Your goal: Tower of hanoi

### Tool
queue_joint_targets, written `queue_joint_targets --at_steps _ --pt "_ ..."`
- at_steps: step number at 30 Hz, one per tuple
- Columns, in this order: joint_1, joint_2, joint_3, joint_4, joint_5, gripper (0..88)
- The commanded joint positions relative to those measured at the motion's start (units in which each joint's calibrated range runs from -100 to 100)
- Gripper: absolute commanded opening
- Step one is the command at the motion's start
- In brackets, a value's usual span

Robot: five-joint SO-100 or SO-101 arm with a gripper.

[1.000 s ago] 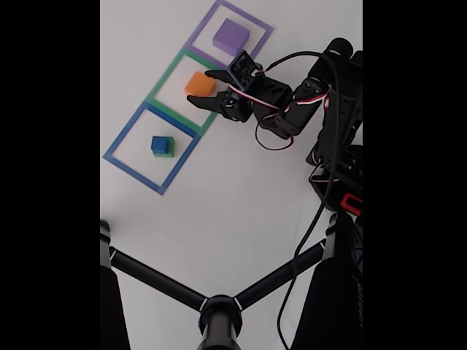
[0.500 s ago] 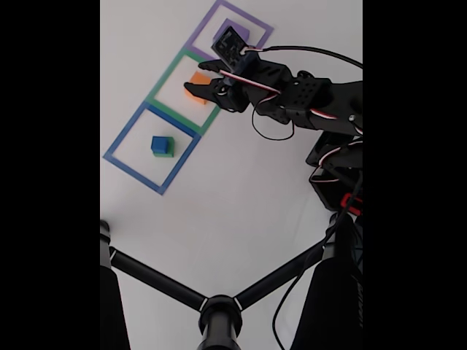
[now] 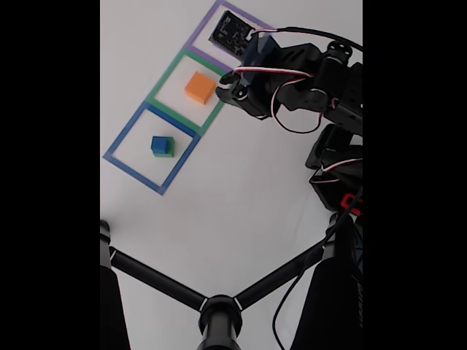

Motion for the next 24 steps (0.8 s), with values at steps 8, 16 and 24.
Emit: queue_joint_targets --at_steps 8,16,24 --pt "-6.2 -4.1 -15.6 17.3 0.6 0.2" --pt "-10.4 -3.6 -12.9 14.9 0.6 0.2" --pt "-15.2 -2.5 -10.5 11.0 0.6 1.4"
